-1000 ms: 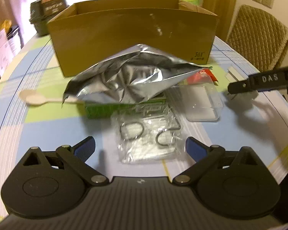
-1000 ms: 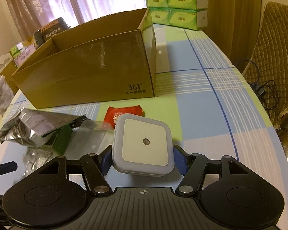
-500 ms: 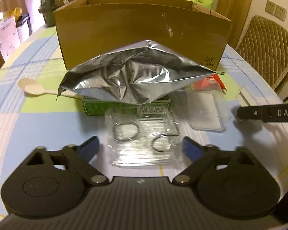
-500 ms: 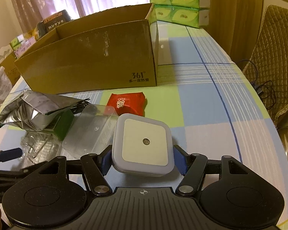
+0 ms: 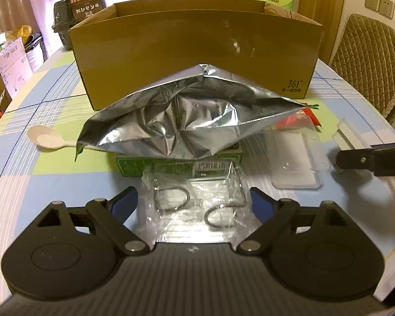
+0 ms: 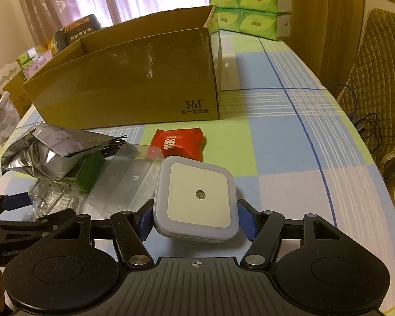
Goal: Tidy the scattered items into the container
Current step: 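Grasp the clear plastic tray with the left tool while the right tool grasps the white night light, then carry the tray and night light into the cardboard box and release both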
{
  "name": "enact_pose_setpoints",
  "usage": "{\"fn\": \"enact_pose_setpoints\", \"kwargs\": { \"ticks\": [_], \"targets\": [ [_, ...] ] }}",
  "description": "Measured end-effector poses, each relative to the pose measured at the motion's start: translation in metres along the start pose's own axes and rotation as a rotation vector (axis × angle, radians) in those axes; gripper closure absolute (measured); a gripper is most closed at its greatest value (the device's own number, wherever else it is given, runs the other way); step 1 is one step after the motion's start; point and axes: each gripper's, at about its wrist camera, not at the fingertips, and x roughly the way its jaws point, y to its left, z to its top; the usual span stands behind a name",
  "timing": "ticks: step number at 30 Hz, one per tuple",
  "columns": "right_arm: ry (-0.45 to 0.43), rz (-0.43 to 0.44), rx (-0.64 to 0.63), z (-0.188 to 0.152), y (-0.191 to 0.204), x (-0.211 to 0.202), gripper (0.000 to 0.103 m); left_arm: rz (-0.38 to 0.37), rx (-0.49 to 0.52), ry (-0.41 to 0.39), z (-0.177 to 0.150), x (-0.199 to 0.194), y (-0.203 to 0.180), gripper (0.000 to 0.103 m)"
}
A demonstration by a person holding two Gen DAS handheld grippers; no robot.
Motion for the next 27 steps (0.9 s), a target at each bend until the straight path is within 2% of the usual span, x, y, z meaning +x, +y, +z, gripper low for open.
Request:
{"fn": "enact_pose_setpoints", "kwargs": {
  "ticks": [4,6,14,18,23,27],
  "targets": [
    [-0.002,-0.002,-0.008,0.000,0.002,0.001,0.036,-0.008,0.015,0.004,0.001,0.000,-0.001,0.036],
    [-0.003,-0.002,-0.015,-0.001,0.003,0.001,0.036,-0.010,0.029,0.007,0.001,-0.005,-0.003,0.040],
    [-0.032,-0.007,-0.039,-0.004,0.011,-0.009,0.036,-0.063,0.031,0.012,-0.009,-0.040,0.002,0.041],
    [-0.047,-0.010,-0.040,-0.008,0.016,-0.018,0.036,-0.068,0.031,-0.027,-0.005,-0.065,0.008,0.041],
    [-0.097,-0.007,-0.053,0.003,0.030,-0.039,0.036,-0.070,0.032,-0.093,0.019,-0.086,0.020,0.041],
    [-0.179,0.007,-0.086,0.037,0.044,-0.056,0.036,-0.059,0.044,-0.177,0.055,-0.097,0.034,0.041]
  ]
}}
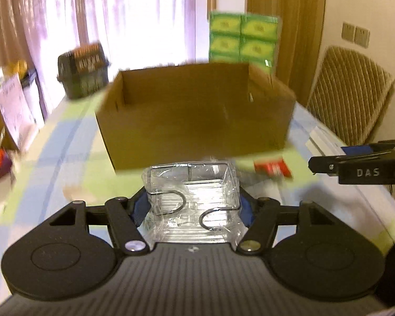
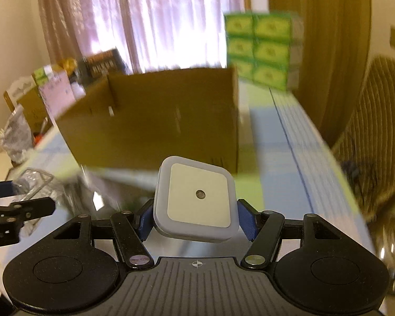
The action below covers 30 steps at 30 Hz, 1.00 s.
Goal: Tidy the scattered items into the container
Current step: 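Carry the tray and night light into the cardboard box and release both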
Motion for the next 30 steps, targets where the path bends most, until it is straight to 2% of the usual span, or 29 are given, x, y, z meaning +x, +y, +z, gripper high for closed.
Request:
{"fn": "enact_pose_setpoints", "kwargs": {
  "ticks": [6,9,12,16,20,23,25,27,30],
  "targets": [
    [-0.125,0.028,-0.077,0.080,0.019,0.012,0.036,0.022,0.043,-0.119,0.073,0.017,0.029,0.041],
    [-0.145,0.029,-0.113,0.118,0.026,0.038,0.036,0.034,0.073,-0.157,0.107,0.043,0.040,0.041],
    [-0.129,0.013,-0.118,0.147,0.024,0.068,0.036,0.031,0.058,-0.144,0.133,0.079,0.043,0.040],
    [-0.049,-0.004,-0.110,0.155,0.015,0.113,0.036,0.009,0.032,-0.088,0.146,0.128,0.047,0.040],
    [0.024,-0.017,-0.131,0.145,0.008,0.143,0.036,-0.005,0.028,-0.027,0.138,0.161,0.049,0.040],
    [0.051,-0.017,-0.146,0.137,0.006,0.155,0.036,-0.015,0.034,0.000,0.131,0.176,0.047,0.039],
    [0.066,-0.016,-0.148,0.134,0.004,0.161,0.036,-0.010,0.046,0.010,0.127,0.182,0.045,0.034],
    [0.071,-0.022,-0.149,0.132,0.003,0.165,0.036,0.000,0.054,0.006,0.123,0.184,0.042,0.029],
    [0.076,-0.018,-0.153,0.130,0.002,0.168,0.036,0.014,0.065,-0.009,0.124,0.182,0.043,0.029]
  ]
}}
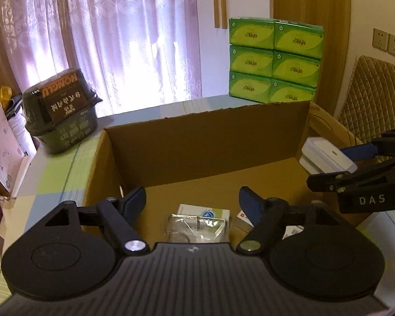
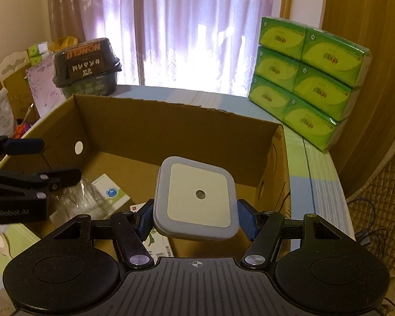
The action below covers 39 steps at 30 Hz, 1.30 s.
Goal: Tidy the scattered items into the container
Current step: 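Carry the tray and night light into the cardboard box and release both, then move both tools back toward the foil bag and clear lid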
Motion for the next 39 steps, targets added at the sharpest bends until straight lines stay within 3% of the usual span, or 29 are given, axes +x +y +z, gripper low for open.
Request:
{"fn": "enact_pose_setpoints", "kwargs": {
  "ticks": [15,27,31,35,36,37,39],
  "targets": [
    [-0.030,0.022,-0.032,0.005,0.010,-0.008,0.035,0.032,-0.029,-0.021,-0.005,-0.024,0.019,0.028],
    [-0.136,0.009,-0.025,0.012,0.019,-0.072,0.035,0.041,-0.040,-0.045,-0.020,-0.077,0.022,0.024],
    [-0.192,0.035,0.022,-0.010,0.024,-0.115,0.035,0.029,-0.049,-0.051,-0.036,-0.104,0.021,0.021],
    [-0.189,0.048,0.078,-0.058,0.028,-0.147,0.035,0.010,-0.049,-0.037,-0.060,-0.130,0.017,0.019],
    [-0.176,0.045,0.094,-0.073,0.030,-0.151,0.025,-0.002,-0.048,-0.027,-0.066,-0.135,0.016,0.018],
    [-0.163,0.042,0.108,-0.085,0.031,-0.154,0.003,-0.018,-0.046,-0.012,-0.073,-0.139,0.015,0.018],
    [-0.155,0.026,0.139,-0.109,0.032,-0.161,0.001,-0.048,-0.035,0.014,-0.083,-0.146,0.013,0.018]
  ]
}}
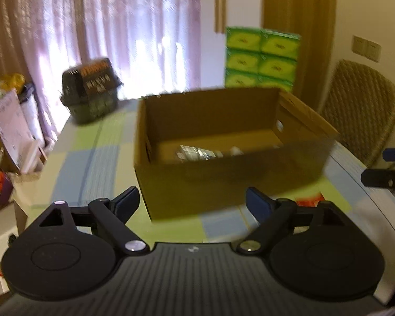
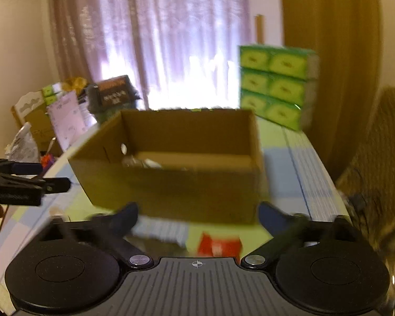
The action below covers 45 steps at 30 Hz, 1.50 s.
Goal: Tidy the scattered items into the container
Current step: 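Move both tools back toward the foil bag and clear lid, then grasp the silver foil bag at its sealed end with the left tool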
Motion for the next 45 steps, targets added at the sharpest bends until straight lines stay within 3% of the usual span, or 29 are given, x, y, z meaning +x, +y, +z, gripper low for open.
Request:
{"fn": "enact_pose_setpoints", "kwargs": {
  "ticks": [4,9,21,24,27,28,34,36,40,45],
  "targets": [
    [0.072,-0.015,0.019,-0.030,-0.001,-0.004,0.001,-0.022,0.068,0.033,-0.019,-0.010,-0.008,0.016],
    [0.112,-0.005,0.037,-0.043,0.001,-0.005,0.001,-0.053,0.197,0.037,-0.039,-0.016,-0.020,0.014],
    [0.163,-0.001,0.021,-0.057,-0.002,0.009,0.000,-0.190,0.591,0.070,-0.063,0.022,-0.062,0.014],
    [0.181,-0.006,0.017,-0.060,-0.003,0.014,0.000,-0.200,0.663,0.094,-0.066,0.037,-0.067,0.018],
    [0.195,-0.008,0.017,-0.064,-0.004,0.017,0.000,-0.200,0.692,0.127,-0.065,0.048,-0.069,0.033],
    [0.200,-0.009,0.016,-0.065,-0.005,0.019,0.000,-0.197,0.697,0.138,-0.065,0.051,-0.068,0.043],
    [0.203,-0.019,0.021,-0.068,-0.008,0.021,0.000,-0.167,0.657,0.157,-0.065,0.046,-0.069,0.054],
    [0.203,-0.020,0.029,-0.068,-0.009,0.020,0.001,-0.141,0.638,0.171,-0.065,0.039,-0.073,0.055],
    [0.205,-0.018,0.037,-0.070,-0.009,0.018,0.000,-0.132,0.501,0.214,-0.070,0.020,-0.073,0.055],
    [0.206,-0.010,0.041,-0.072,-0.007,0.015,0.000,-0.166,0.353,0.245,-0.084,0.000,-0.074,0.055]
  ]
}}
